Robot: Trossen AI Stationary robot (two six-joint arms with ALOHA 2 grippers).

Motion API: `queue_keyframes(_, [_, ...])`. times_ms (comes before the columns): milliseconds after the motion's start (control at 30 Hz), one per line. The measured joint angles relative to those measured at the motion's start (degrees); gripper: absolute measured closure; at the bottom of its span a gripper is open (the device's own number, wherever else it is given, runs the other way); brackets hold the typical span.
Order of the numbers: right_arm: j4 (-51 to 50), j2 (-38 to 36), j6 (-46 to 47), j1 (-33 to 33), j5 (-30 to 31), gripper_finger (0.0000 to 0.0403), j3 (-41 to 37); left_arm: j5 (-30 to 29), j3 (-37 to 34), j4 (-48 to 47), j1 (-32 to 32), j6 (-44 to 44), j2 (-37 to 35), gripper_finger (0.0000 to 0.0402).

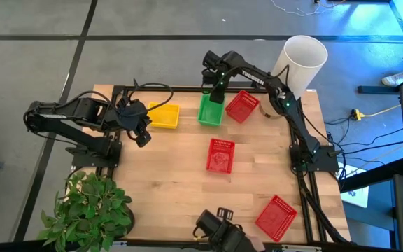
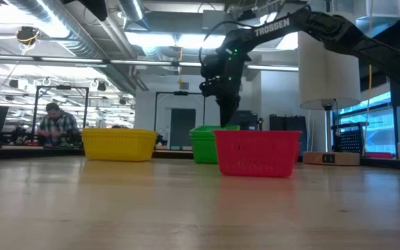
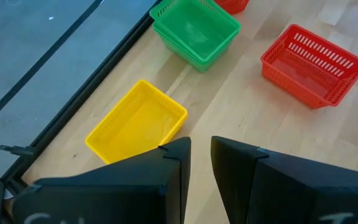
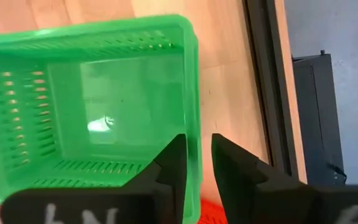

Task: Stack baskets by color
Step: Stack the bottom green bin on top of the top green bins

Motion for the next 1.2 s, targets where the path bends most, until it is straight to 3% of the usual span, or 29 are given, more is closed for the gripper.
queue_keyframes(333, [-0.89, 0.0, 0.08, 1.05, 0.0, 0.0398, 0.57, 0.02, 0.0, 0.0, 0.0, 0.02, 0.0, 0.0347])
queue_keyframes(900, [9.37, 0.33, 0.48, 0.83, -0.6, 0.0402, -6.22, 0.04, 0.0, -0.02, 0.0, 0.06, 0.02, 0.0347])
queue_keyframes(1033, [7.94, 0.37, 0.8, 0.72, -0.5, 0.0402, -7.5, 0.04, 0.0, -0.02, 0.0, 0.04, 0.02, 0.0347])
queue_keyframes(1200, [1.73, 0.37, 1.3, 1.57, -0.36, 0.0402, -2.33, 0.04, -0.02, -0.02, -0.01, 0.07, 0.02, 0.0347])
